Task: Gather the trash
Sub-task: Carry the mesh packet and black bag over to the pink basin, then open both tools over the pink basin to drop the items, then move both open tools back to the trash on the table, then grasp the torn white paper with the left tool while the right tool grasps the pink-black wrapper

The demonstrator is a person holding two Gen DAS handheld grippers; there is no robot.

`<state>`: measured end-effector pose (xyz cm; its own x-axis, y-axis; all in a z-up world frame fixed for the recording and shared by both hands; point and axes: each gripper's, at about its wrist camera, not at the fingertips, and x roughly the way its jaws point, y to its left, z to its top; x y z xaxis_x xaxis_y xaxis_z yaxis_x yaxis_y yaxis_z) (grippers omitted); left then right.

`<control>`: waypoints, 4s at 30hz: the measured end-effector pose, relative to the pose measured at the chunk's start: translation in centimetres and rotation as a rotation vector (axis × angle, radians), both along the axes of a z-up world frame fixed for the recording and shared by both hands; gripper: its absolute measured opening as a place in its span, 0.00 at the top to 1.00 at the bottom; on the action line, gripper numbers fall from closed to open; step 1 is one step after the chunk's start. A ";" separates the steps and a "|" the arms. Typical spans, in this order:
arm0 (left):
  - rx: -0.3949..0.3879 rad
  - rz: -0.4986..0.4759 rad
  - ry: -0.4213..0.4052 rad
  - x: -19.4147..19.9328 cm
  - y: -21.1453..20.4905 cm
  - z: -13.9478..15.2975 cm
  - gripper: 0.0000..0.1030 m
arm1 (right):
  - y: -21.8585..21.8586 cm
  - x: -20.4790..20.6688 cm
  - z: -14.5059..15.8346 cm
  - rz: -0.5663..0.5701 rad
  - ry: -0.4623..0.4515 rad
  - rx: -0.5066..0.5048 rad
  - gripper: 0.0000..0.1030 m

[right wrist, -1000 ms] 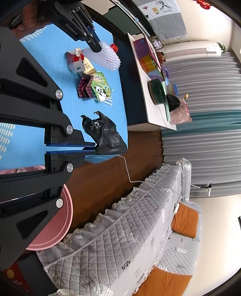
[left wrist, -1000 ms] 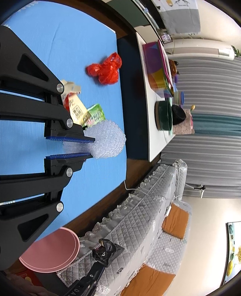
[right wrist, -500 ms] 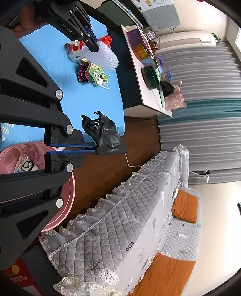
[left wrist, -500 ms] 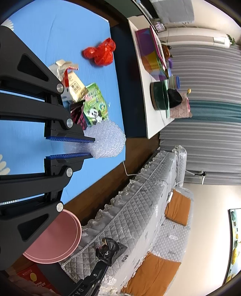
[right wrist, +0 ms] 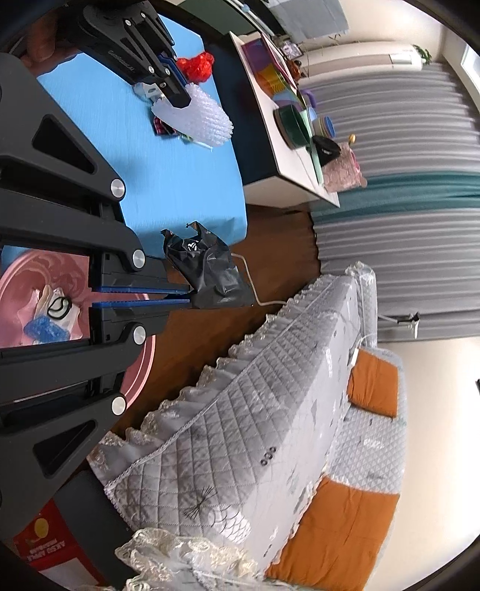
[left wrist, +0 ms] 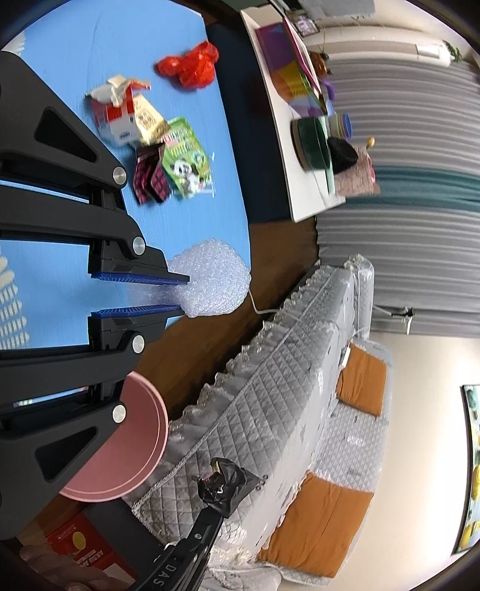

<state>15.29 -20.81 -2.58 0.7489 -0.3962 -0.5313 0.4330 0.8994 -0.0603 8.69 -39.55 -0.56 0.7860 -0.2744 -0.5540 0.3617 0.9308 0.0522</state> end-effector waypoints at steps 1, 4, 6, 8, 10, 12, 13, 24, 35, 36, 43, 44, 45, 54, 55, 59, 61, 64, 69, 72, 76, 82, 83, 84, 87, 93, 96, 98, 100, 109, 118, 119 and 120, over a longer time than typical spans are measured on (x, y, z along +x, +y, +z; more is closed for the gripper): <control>0.000 -0.007 0.000 -0.1 -0.4 0.0 0.90 | -0.2 -0.2 0.0 -0.007 0.000 0.000 0.97; 0.000 -0.038 0.001 -0.4 -1.7 -0.2 0.90 | -1.2 -0.8 -0.1 -0.027 0.001 0.001 0.97; 0.000 -0.057 0.002 -0.6 -2.6 -0.3 0.90 | -1.8 -1.1 -0.1 -0.040 0.003 0.004 0.97; 0.001 -0.078 0.004 -0.8 -3.4 -0.5 0.90 | -2.3 -1.4 -0.2 -0.050 0.004 0.004 0.97; 0.002 -0.099 0.005 -1.0 -4.2 -0.6 0.90 | -2.8 -1.8 -0.3 -0.061 0.005 0.005 0.97; 0.008 -0.127 0.003 -1.4 -5.2 -0.8 0.90 | -3.4 -2.1 -0.6 -0.072 0.010 0.009 0.97; 0.010 -0.135 0.002 -1.6 -5.6 -0.9 0.90 | -3.7 -2.2 -0.7 -0.078 0.014 0.013 0.97; 0.032 -0.249 0.039 -2.4 -8.7 -2.2 0.90 | -5.9 -2.9 -1.9 -0.116 0.036 0.033 0.97; 0.094 -0.391 0.121 -3.3 -11.4 -4.5 0.77 | -6.3 -2.7 -2.4 -0.164 0.062 0.004 0.54; 0.092 -0.386 0.117 -3.3 -11.3 -4.4 0.76 | -6.5 -2.7 -2.5 -0.171 0.061 0.009 0.53; 0.064 -0.352 0.106 -2.7 -10.2 -3.6 0.76 | -6.5 -2.8 -2.4 -0.184 0.051 0.022 0.53; 0.066 -0.344 0.102 -2.6 -9.9 -3.6 0.76 | -6.3 -2.6 -2.3 -0.182 0.045 0.021 0.53; 0.067 -0.339 0.099 -2.6 -9.7 -3.5 0.76 | -6.1 -2.5 -2.2 -0.179 0.042 0.022 0.53; 0.048 -0.247 0.076 -1.3 -6.1 -2.7 0.76 | -2.9 -0.7 -1.3 -0.115 -0.005 0.007 0.53; 0.046 -0.235 0.076 -1.1 -5.6 -2.6 0.76 | -2.5 -0.5 -1.3 -0.106 -0.010 0.008 0.53; 0.044 -0.169 0.071 -0.3 -3.2 -2.4 0.76 | -0.9 0.4 -1.2 -0.077 -0.030 0.008 0.53; 0.044 -0.136 0.070 0.2 -2.2 -2.3 0.76 | -0.1 1.0 -1.3 -0.061 -0.040 0.018 0.53; 0.043 -0.068 0.068 1.0 -0.1 -2.2 0.76 | 1.1 1.9 -1.5 -0.038 -0.047 0.027 0.53; 0.036 0.064 0.068 2.3 3.6 -2.1 0.76 | 3.5 3.5 -1.6 0.013 -0.050 0.030 0.53; 0.041 0.135 0.061 3.0 5.6 -2.1 0.76 | 4.8 4.2 -1.8 0.043 -0.050 0.032 0.53; 0.042 0.239 0.062 4.1 8.5 -2.1 0.76 | 6.1 5.2 -2.0 0.072 -0.048 0.041 0.55; 0.046 0.371 0.099 5.4 12.1 -2.9 0.76 | 8.5 6.8 -2.5 0.143 -0.039 0.047 0.62; 0.047 0.390 0.105 5.5 12.5 -3.0 0.76 | 8.9 7.1 -2.7 0.159 -0.036 0.048 0.62; 0.047 0.411 0.111 5.7 13.1 -3.2 0.76 | 9.3 7.3 -2.8 0.171 -0.034 0.049 0.62; 0.045 0.465 0.112 5.8 14.4 -3.3 0.76 | 10.5 8.1 -3.2 0.210 -0.023 0.050 0.62; 0.018 0.535 0.124 6.6 16.7 -3.5 0.68 | 13.0 9.5 -3.8 0.284 -0.015 0.035 0.65; 0.010 0.546 0.146 7.0 17.2 -4.0 0.68 | 13.9 10.2 -4.3 0.309 -0.005 0.039 0.65; 0.001 0.553 0.162 7.3 17.5 -4.3 0.68 | 14.4 10.7 -4.6 0.324 0.004 0.042 0.65; -0.003 0.558 0.171 7.6 17.7 -4.6 0.68 | 15.0 11.2 -4.9 0.335 0.010 0.043 0.65; -0.030 0.559 0.255 9.2 18.4 -6.4 0.68 | 17.6 13.4 -6.4 0.425 0.051 0.051 0.65; -0.015 0.561 0.299 9.5 19.4 -6.5 0.96 | 20.6 15.7 -8.0 0.499 0.100 0.034 0.64; -0.015 0.569 0.299 9.5 19.7 -6.5 0.96 | 20.9 16.0 -8.2 0.506 0.106 0.032 0.64; -0.018 0.583 0.298 9.4 20.1 -6.4 0.96 | 21.2 16.1 -8.3 0.511 0.111 0.030 0.64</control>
